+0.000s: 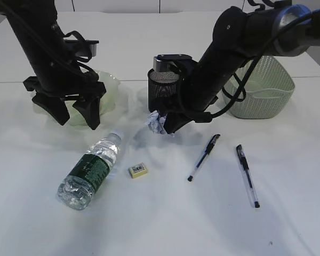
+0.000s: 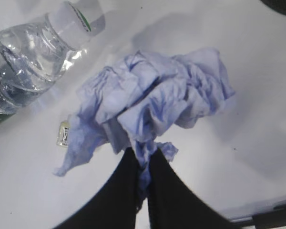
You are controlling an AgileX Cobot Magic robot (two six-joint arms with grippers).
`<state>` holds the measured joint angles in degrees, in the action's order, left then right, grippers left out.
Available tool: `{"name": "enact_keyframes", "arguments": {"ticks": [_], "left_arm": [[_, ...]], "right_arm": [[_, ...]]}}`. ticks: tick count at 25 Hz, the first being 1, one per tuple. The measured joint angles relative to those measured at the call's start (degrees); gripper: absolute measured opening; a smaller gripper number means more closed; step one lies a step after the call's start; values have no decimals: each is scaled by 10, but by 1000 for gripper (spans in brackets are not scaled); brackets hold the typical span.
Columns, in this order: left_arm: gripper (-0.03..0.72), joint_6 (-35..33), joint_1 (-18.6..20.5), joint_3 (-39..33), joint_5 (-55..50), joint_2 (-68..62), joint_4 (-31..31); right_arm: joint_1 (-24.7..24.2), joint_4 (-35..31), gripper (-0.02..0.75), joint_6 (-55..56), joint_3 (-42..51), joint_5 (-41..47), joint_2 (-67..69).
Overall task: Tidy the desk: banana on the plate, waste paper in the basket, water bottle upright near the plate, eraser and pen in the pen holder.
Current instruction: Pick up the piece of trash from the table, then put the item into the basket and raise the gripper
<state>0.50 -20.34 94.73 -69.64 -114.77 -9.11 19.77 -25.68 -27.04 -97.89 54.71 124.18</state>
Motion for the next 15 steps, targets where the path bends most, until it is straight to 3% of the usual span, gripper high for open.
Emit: {"name": "enact_keyframes", "arguments": {"ticks": [15], "left_arm": [[533,0,0,0,0,5,4]], "right_arm": [[0,50,18,63,-164,74,0]]}}
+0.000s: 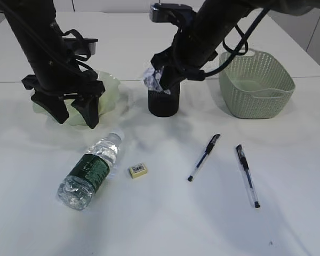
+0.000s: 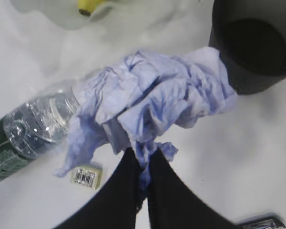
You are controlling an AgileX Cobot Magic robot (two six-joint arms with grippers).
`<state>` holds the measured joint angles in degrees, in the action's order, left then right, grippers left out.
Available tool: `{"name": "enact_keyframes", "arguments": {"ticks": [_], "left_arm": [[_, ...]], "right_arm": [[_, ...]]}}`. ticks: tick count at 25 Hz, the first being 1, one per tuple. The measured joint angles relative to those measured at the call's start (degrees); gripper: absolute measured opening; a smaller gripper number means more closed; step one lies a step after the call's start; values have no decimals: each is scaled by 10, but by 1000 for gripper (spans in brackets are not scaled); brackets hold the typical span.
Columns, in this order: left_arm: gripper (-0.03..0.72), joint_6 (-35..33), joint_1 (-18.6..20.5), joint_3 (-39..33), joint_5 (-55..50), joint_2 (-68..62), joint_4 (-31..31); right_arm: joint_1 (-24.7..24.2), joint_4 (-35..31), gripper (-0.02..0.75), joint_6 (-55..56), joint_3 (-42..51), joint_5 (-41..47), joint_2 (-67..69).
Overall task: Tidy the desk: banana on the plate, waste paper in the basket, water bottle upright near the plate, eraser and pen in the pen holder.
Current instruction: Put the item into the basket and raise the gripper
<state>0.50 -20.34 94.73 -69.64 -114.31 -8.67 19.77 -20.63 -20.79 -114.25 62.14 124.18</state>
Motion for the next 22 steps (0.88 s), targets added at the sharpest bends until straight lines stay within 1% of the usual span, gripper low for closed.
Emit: {"name": "enact_keyframes", "arguments": {"ticks": [7,12,16,22], "left_arm": [[522,0,0,0,0,0,1],[521,0,0,0,0,0,2],[521,0,0,0,0,0,2],[520,0,0,0,0,0,4]], "right_arm": [[0,12,18,31,-80,5,0],[0,65,18,64,-119,8,0],[-2,99,18,88,-128,10,0],[-35,110,18,112,-129,10,0]]}}
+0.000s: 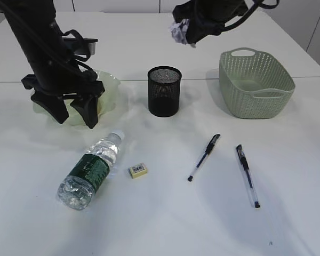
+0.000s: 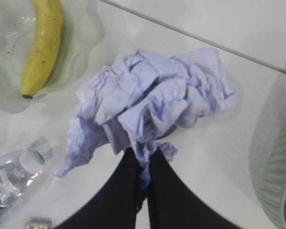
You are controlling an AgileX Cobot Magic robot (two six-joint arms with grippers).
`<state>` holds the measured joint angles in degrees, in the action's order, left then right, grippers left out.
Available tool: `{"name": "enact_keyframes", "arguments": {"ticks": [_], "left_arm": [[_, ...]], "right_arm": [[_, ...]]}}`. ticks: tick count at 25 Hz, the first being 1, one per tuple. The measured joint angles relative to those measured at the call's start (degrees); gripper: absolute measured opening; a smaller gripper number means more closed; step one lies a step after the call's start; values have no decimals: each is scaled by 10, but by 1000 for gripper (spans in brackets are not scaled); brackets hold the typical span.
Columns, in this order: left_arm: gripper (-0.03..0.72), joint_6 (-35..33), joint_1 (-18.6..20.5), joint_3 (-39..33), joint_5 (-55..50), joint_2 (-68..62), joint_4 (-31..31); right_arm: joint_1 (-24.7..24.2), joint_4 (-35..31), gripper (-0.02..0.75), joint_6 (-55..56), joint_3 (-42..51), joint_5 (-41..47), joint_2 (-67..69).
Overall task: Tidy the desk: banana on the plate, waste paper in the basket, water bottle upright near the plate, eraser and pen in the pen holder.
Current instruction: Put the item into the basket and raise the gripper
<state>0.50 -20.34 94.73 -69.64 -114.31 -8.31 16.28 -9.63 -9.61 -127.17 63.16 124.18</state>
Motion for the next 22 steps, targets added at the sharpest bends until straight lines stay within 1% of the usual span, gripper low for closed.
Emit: {"name": "enact_keyframes", "arguments": {"ticks": [5,13,15,22], "left_arm": [[519,0,0,0,0,0,0],[519,0,0,0,0,0,0],[519,0,0,0,0,0,0],[510,0,0,0,0,0,0]], "right_arm": [[-45,2,18,8,0,-1,0],[-103,6,18,19,0,-7,0],[-111,12,18,22,0,-9,0],[-116,55,17,41,0,-14,23]]}}
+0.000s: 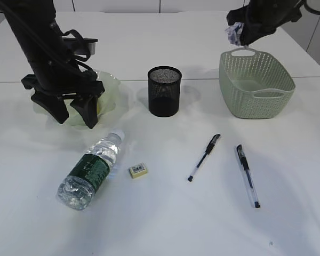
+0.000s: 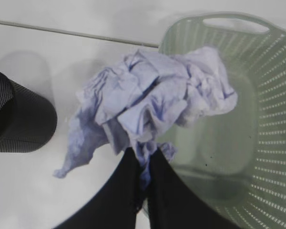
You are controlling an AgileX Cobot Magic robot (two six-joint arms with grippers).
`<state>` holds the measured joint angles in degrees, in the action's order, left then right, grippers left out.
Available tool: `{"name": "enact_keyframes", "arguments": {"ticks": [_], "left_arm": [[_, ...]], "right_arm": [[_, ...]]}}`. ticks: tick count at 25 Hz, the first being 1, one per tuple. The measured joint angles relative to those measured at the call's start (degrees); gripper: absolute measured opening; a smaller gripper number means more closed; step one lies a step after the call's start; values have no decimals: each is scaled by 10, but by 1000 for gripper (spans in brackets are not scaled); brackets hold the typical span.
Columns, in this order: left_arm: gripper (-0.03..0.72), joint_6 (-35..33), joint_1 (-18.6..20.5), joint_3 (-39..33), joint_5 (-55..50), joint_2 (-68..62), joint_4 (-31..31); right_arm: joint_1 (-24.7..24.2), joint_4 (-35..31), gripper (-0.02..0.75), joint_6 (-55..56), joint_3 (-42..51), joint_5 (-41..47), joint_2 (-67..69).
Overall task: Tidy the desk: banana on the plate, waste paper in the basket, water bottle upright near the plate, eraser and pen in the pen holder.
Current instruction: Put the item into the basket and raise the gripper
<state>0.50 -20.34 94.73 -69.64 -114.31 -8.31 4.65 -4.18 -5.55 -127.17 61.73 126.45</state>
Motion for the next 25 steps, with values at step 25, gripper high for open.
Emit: {"name": "enact_keyframes", "arguments": {"ticks": [25], "left_arm": [[509,0,0,0,0,0,-4]], "right_arm": [[-55,5,17,13,0,-15,73]]}}
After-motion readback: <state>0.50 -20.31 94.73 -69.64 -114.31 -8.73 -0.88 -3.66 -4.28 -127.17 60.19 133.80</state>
